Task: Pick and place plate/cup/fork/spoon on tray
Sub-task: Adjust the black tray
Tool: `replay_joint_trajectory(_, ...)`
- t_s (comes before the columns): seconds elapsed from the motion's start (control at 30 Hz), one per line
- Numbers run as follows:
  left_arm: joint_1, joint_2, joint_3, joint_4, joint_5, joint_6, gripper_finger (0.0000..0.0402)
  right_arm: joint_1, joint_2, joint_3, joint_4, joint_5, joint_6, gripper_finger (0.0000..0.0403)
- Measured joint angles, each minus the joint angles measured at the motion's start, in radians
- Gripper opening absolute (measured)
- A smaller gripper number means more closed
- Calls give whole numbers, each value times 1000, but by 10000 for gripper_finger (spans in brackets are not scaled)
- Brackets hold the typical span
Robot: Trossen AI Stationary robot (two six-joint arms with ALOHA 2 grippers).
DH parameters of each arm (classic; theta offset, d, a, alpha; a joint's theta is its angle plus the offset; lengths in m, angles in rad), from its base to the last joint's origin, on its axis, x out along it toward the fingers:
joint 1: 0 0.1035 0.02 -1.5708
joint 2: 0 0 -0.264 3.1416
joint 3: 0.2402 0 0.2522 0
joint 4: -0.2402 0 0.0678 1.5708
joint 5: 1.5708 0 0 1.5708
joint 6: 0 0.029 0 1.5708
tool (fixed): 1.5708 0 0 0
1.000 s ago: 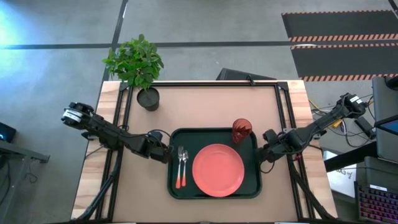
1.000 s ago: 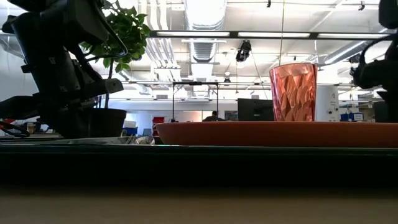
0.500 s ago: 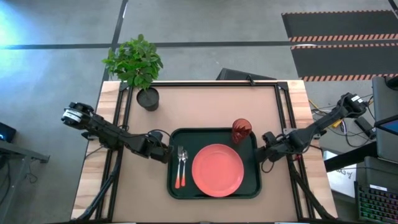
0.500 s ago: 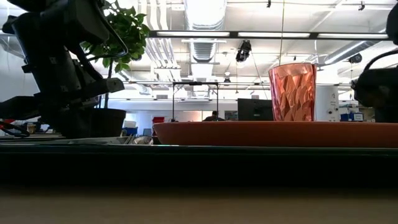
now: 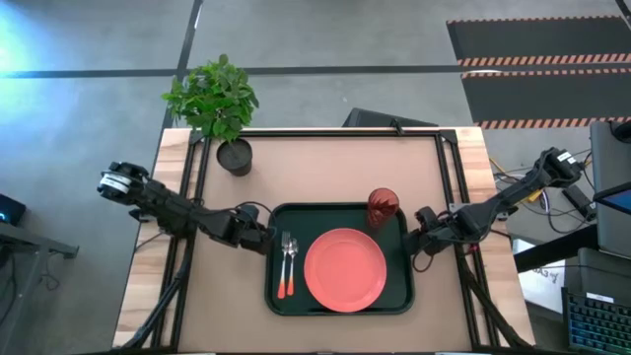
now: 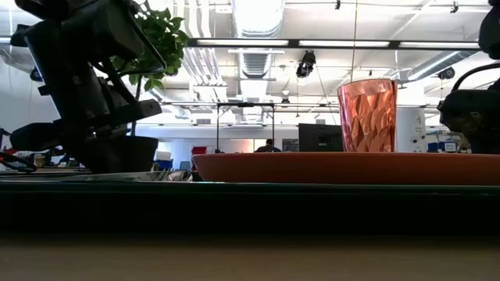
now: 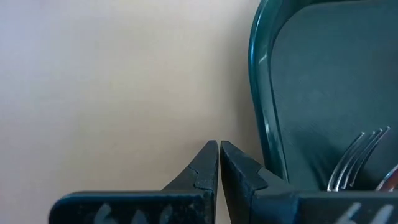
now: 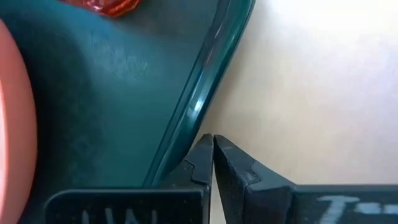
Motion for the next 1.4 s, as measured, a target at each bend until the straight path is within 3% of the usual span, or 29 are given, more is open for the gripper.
replay_joint_trajectory(0.33,28,-2,0,-24,5,45,0,-77,-6,0,12,-1,-92,8)
replay_joint_trajectory(0.7,6,-119,0,-259,184,37,0,-88,-14,-1,55,-12,-99,8)
replay_joint_trajectory(1.13,-1,-194,-2,-333,192,56,0,-148,-3,-1,168,55,-134,8)
replay_joint_trajectory(1.4,-70,-193,-3,-315,320,3,0,-150,-42,-1,161,3,-179,8)
